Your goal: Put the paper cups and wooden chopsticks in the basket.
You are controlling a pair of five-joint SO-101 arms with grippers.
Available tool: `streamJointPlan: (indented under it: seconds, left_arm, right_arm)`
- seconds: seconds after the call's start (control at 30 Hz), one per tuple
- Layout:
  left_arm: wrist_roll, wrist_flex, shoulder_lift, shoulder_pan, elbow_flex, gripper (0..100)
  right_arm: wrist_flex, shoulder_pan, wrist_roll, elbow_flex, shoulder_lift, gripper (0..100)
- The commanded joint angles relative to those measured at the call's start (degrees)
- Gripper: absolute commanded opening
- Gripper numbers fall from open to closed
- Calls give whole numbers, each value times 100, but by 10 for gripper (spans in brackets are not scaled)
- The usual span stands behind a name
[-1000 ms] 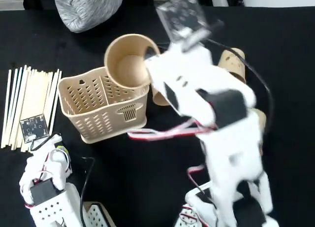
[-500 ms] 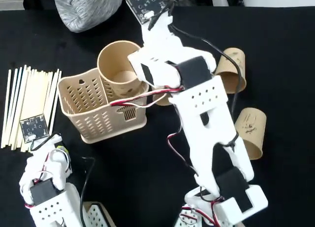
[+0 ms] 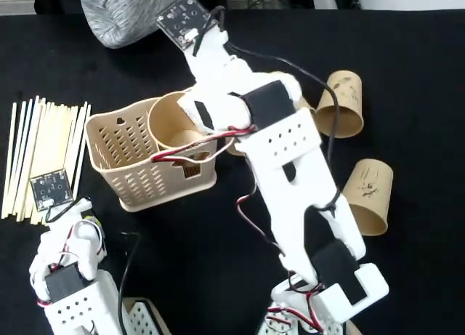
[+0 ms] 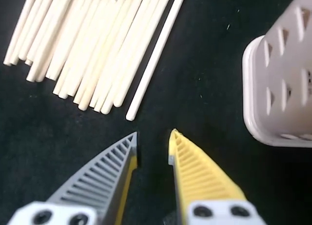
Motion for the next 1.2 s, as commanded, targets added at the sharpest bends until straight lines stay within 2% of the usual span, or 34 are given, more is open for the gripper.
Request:
streamJointPlan:
  seconds: [0.0,0.1,0.2,0.3,0.43,0.6,0.8,1.0,1.17]
  left_arm:
    - [-35,-316,-26,40,66,116]
    - [-35,-360,-26,40,84,116]
    - [-35,-360,-26,40,84,116]
    - [-35,-360,-26,40,84,116]
    - [-35,-360,-26,40,84,116]
    - [-35,-360,-26,40,84,116]
    - [-35,-360,-26,40,92,116]
    - [-35,-360,-26,40,92,116]
    - [-35,-360,-26,40,92,116]
  right_arm:
    - [826,88,563,-1182,-40,188]
    - [1266,431,1125,-1569,-13,211]
    - [1503,888,2066,-1516,4,283]
    - [1600,1248,2910,-945,-40,333]
    - [1275,1495,3692,277,-242,336]
    - [-360,1556,4229,2589,-1015,336]
    - [-2769,1793,4229,5033,-1877,336]
    - [-5002,1916,3877,6527,-1745,336]
    - [-6391,1916,3684,6958,-1262,336]
